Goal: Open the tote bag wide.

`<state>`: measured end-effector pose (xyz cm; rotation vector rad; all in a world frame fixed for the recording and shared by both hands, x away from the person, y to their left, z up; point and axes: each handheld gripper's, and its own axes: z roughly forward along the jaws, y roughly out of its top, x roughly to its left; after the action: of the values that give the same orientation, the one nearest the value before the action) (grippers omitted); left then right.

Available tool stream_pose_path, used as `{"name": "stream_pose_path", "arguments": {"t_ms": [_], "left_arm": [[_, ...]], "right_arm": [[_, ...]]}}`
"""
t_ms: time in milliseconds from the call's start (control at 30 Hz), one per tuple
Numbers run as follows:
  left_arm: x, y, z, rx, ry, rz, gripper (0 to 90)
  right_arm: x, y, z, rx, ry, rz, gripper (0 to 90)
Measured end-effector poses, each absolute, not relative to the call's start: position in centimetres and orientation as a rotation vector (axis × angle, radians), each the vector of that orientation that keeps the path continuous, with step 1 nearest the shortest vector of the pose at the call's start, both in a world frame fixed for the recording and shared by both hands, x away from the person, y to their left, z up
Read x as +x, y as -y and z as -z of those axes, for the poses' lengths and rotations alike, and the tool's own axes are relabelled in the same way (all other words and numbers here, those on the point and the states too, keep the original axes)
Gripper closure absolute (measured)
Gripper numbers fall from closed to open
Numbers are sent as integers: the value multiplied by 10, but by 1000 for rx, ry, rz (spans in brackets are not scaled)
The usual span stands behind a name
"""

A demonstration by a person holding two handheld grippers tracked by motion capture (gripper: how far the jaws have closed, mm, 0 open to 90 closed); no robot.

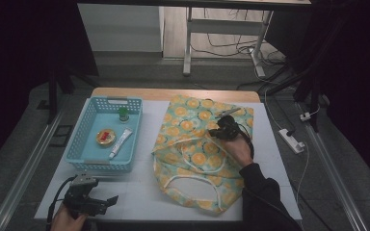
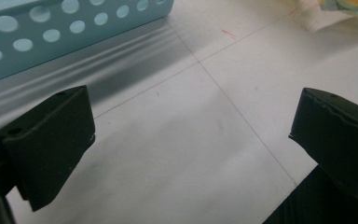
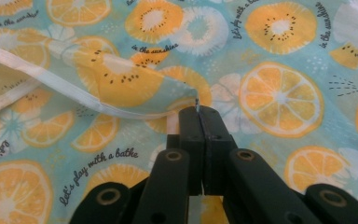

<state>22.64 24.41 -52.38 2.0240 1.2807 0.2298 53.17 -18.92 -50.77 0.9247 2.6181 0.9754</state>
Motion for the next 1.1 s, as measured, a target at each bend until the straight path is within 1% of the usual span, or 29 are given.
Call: {"name": "stream_pose_path", "arguments": {"t_ms": [133,267,300,333,367,433,600,667,767,933,1000,1100], "left_arm": [[226,-245,524,2019,-1281,-227,0],[226,-245,523,2023,-1279,-230,0],[226,-244,523,2023,-1279,-230,0],[226,-244,523,2023,-1279,-230,0],[226,-245,524,2023,-1279,-229,0],[226,-245,524,2023,-1279,-229,0],[226,-244,524,2023,-1279,-230,0],[227,-244,524,2024,-1279,-230,0],[227,-244,524,2025,-1279,-230,0],[227,-244,523,2027,-1276,-228,0],[227,-243,523,2026,-1278,-227,0],[227,-243,523,2027,-1276,-228,0]], "right_arm": [[529,192,501,936,-2597,-1029,811],[526,194,495,942,-2565,-1069,720],[525,195,492,952,-2557,-1089,672],[525,195,492,952,-2557,-1089,672],[524,195,491,952,-2552,-1095,652],[521,197,488,956,-2550,-1108,597],[511,201,481,951,-2553,-1136,494],[507,203,478,952,-2552,-1152,425],[500,203,475,950,-2556,-1162,351],[485,198,472,921,-2578,-1138,188],[478,196,471,913,-2583,-1132,143],[469,191,470,887,-2575,-1135,24]]}}
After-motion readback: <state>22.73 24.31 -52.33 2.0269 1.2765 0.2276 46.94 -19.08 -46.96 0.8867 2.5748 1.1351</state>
